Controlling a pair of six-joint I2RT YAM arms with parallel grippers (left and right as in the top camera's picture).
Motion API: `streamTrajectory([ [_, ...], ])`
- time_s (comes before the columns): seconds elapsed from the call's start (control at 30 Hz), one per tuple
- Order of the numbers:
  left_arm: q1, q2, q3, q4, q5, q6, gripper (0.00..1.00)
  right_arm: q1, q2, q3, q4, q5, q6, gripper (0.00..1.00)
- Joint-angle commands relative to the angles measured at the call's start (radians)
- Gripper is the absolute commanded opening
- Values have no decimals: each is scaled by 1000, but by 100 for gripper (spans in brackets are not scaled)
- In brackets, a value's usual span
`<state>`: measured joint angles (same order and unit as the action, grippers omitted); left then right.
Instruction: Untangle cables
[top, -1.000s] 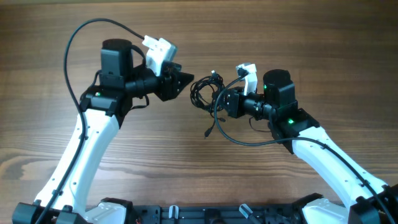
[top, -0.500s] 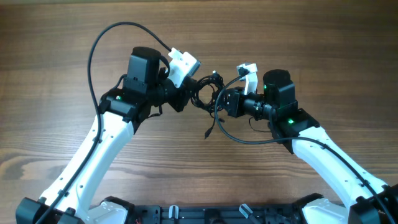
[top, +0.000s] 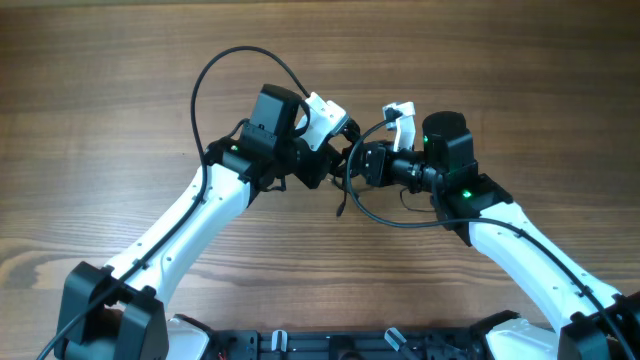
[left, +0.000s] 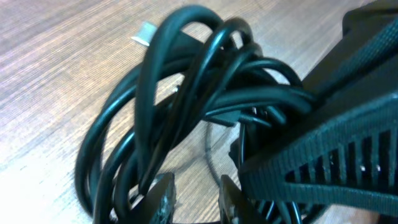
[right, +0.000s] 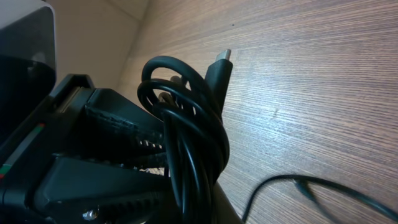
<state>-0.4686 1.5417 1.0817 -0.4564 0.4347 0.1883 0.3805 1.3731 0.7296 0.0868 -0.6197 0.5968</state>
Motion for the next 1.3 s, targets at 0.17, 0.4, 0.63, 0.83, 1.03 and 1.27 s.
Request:
streamTrajectory([
  [0.17, 55, -113, 11, 73, -122, -227, 70, 2, -4, 13, 13, -18, 32, 4],
  [0.4, 219, -133, 11, -85, 119, -79, 90, 1, -4, 13, 47, -179, -25, 4],
  [0.63, 217, -132, 11, -111, 205, -30, 88, 2, -4, 13, 105, -323, -45, 4],
  [0.83, 214, -109, 11, -121, 264, -30, 23, 2, -4, 13, 175, -422, -47, 4],
  [1.03, 253, -101, 11, -45, 132, -177, 4, 2, -4, 13, 92, -246, -50, 95],
  [1.27, 258, -101, 11, 8, 133, -380, 4, 185, -4, 13, 90, 360, -299, 86],
])
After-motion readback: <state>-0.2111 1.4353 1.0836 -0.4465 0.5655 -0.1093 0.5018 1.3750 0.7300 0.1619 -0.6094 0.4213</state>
